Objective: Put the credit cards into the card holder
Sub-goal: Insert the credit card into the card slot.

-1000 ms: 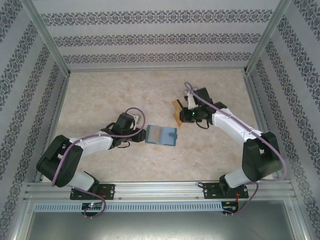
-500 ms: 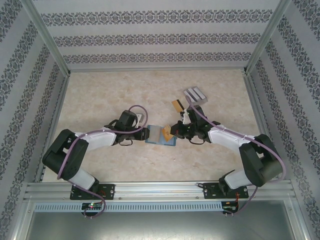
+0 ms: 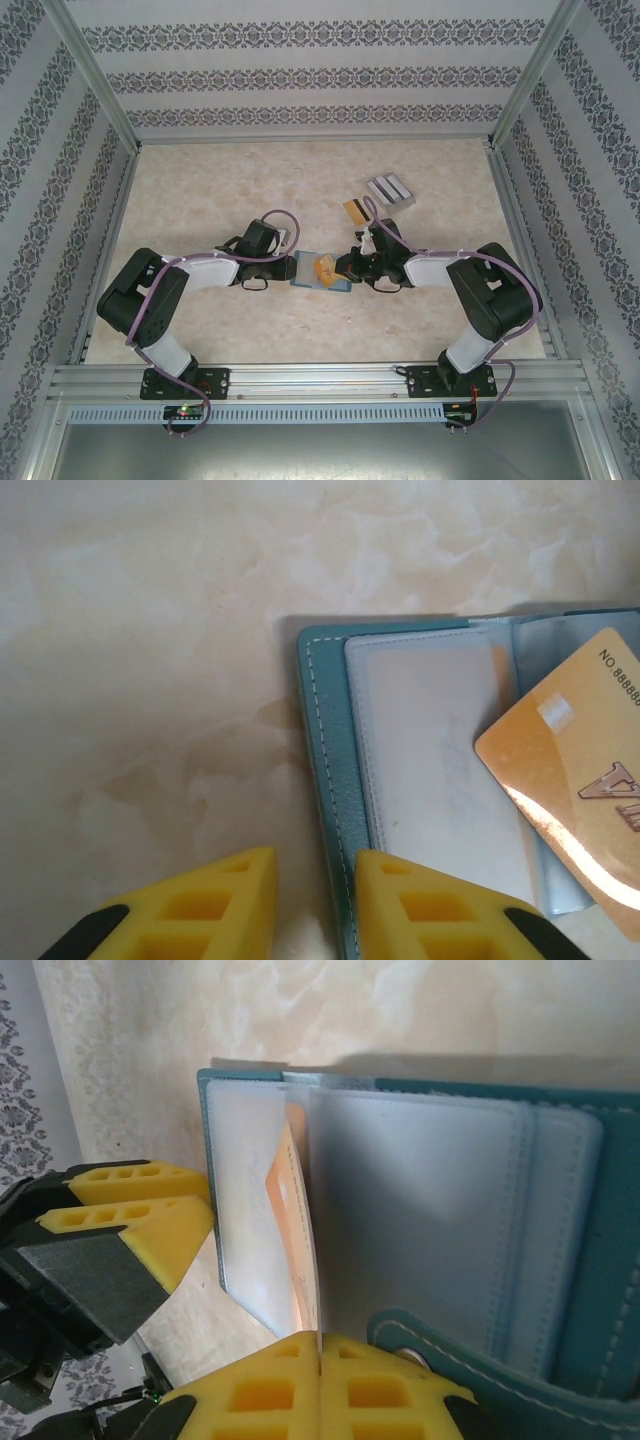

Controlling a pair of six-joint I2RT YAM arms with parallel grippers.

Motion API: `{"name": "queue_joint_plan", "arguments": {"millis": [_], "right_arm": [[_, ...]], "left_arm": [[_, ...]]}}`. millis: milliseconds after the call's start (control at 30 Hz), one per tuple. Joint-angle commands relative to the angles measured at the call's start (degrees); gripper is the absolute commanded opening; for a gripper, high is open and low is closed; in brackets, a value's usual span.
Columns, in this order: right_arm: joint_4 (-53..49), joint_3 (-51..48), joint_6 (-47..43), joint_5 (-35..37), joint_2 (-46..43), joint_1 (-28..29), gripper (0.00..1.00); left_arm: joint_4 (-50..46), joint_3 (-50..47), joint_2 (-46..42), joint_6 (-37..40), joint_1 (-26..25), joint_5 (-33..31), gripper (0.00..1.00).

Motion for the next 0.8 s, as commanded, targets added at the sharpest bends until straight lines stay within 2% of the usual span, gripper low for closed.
{"name": "queue_joint_plan", "arguments": {"millis": [0, 200, 767], "right_arm": [[1.92, -1.67, 1.49, 0.86, -2.03, -0.19, 0.00], [0.72, -3.15, 0.64, 1.79, -5.06, -0.13, 0.00], [3.59, -3.29, 4.18, 6.87, -3.32, 1.79, 0.00]], "left_arm": [[-3.05, 1.32, 1.42, -1.09, 0.36, -1.77, 0.27], [-5.27, 2.04, 1.90, -0.58, 0.93, -3.08, 0.27], [-3.64, 1.36, 1.63, -1.53, 1.02, -1.77, 0.27]]}}
